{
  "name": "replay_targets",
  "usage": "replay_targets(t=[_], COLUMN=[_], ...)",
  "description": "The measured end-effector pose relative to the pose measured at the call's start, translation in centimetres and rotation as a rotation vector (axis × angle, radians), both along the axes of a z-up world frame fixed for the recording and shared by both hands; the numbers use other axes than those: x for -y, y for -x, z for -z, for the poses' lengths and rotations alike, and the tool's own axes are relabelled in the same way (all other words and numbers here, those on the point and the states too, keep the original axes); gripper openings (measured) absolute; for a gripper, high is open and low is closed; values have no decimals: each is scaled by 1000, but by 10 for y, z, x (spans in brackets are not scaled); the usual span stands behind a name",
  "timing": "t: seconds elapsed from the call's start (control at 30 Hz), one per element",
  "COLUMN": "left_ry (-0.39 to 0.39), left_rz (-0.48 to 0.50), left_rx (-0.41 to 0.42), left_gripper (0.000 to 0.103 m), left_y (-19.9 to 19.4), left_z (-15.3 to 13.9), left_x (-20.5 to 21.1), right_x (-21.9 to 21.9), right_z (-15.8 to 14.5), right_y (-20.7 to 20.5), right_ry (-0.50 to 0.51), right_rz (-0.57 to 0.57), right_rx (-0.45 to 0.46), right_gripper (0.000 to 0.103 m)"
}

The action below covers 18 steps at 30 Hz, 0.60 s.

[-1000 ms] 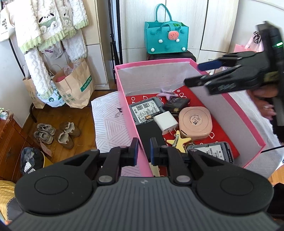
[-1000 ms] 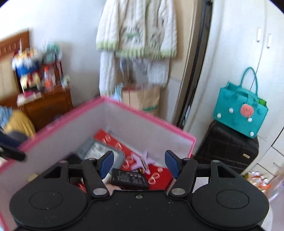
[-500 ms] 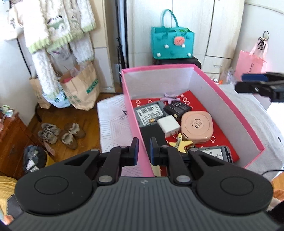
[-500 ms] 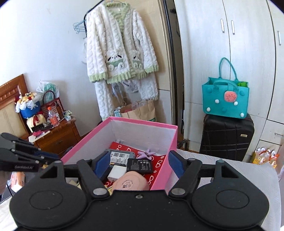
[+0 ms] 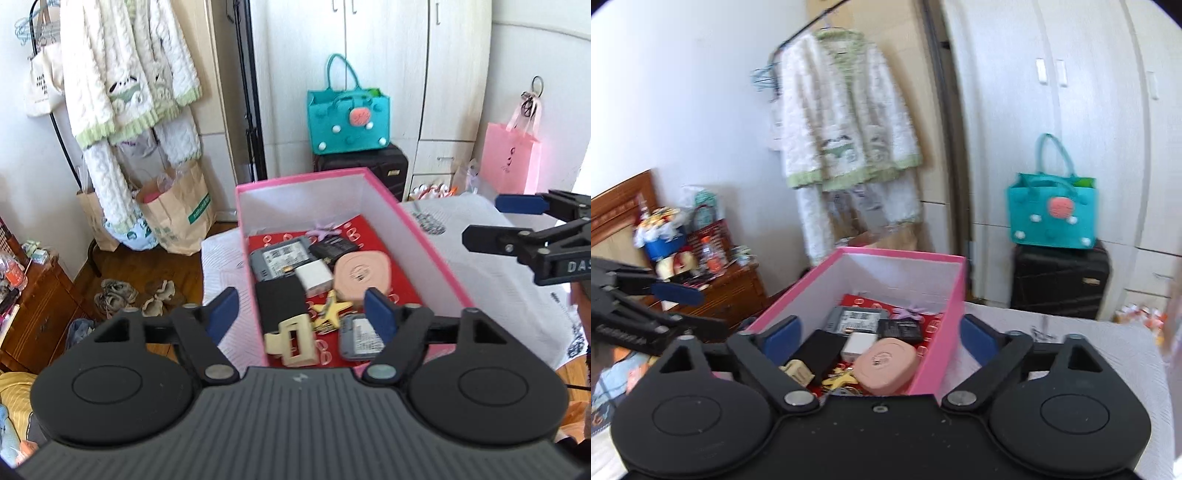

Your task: Organize rigid objects

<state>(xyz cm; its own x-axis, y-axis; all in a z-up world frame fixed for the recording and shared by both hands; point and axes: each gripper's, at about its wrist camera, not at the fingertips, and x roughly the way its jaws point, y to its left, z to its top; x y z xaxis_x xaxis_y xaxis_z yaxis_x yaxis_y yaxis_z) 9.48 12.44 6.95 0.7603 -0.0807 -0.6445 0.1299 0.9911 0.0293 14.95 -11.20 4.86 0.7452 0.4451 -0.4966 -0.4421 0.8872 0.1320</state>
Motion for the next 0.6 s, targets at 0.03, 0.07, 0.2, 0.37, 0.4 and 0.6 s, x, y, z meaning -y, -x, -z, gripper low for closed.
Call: replay_targets(t=[0.03, 0.07, 0.2, 0.37, 0.4, 0.6], left_ry=[6, 15, 13, 50, 53, 76], left_rz=[0, -5, -10, -87, -102, -192], left_rx=[3, 4, -9, 32, 40, 39], left_gripper=[88, 99, 103, 103, 103, 103], left_y=[2, 5, 12, 25, 29, 42], left_z=[-2, -5, -8, 3, 6, 21], left_x=[4, 7, 24, 41, 45, 62], right_x=[3, 7, 30, 54, 57, 64], right_z=[-2, -3, -8, -12, -12, 0], right_y=[3, 6, 24, 45, 48, 66], right_ry=[9, 16, -7, -10, -3, 94], right_rz=[35, 62, 88, 122, 132, 196], right_rx=[-13, -23, -41, -35, -33, -23], right_gripper=[103, 103, 103, 103, 103, 103])
